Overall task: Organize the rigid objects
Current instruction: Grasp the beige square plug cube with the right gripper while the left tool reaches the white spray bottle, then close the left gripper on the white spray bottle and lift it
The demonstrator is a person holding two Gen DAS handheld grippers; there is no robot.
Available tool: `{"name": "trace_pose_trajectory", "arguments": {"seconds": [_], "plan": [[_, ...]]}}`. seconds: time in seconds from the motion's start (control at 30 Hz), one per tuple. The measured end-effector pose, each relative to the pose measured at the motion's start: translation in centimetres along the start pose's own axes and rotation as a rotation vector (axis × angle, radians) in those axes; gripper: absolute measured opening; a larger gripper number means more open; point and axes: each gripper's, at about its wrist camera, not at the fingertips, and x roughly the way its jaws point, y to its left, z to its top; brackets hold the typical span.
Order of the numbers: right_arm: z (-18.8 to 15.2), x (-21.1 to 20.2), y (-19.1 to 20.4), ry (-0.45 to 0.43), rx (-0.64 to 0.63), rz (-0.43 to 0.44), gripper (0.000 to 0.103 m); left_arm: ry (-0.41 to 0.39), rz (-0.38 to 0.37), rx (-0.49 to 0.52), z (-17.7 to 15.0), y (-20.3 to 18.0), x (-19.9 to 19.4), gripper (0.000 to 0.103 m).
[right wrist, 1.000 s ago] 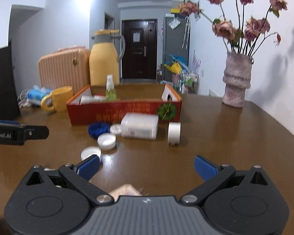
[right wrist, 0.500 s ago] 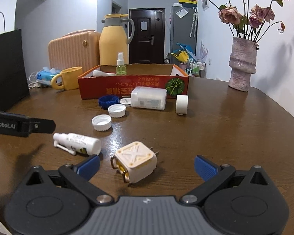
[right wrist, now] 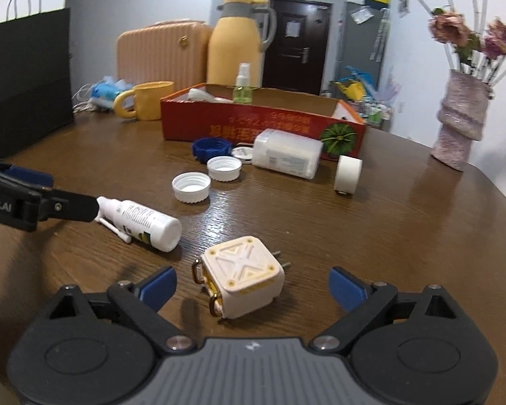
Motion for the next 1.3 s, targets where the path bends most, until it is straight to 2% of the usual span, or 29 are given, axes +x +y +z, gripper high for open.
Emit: {"name": "trace_pose_trajectory", "arguments": {"seconds": [0.1,0.17,0.33,0.43,0.53,0.73,0.83,1.17,1.3], "plan": [[0.5,0.9,-0.5,0.015,-0.024,0.075,0.094,-0.001,0.005,-0.005,0.0,0.0,0.0,0.103],[0.8,1.4,-0.9,0.017,-0.038,0.113,0.089,-0.002,0.006,-0.015,0.0,0.2,0.0,0.103],[1.0,2.8,-1.6,0.043,-0.039,0.167,0.074,0.004,0.012,-0.033,0.1,0.5,0.2,0.103],[0.8,2.8,-2.1,0.024,-0.009,0.205,0.068,0.007,0.013,-0.038,0.2,0.4,0.4,0.103],[0.6,2.7,-2.4,0.007,0.011,0.218,0.068,0.009,0.011,-0.043,0.4,0.3,0.6,0.103],[0.4,2.5,-2.7,-0.017,0.033,0.225,0.068,0.014,0.014,-0.044,0.4,0.0,1.1,0.103],[0.2,1.8,-3.2,-0.069,0.068,0.224,0.068,0.017,0.016,-0.046,0.5,-0.2,1.3,0.103],[-0.6,-0.4,-4.7,-0.212,0.215,0.096,0.068,0.031,0.000,-0.016,0.8,-2.1,2.5,0.103],[-1.1,-1.0,-5.8,-0.251,0.275,0.071,0.068,0.043,-0.008,0.017,0.7,-3.4,3.1,0.103]]}}
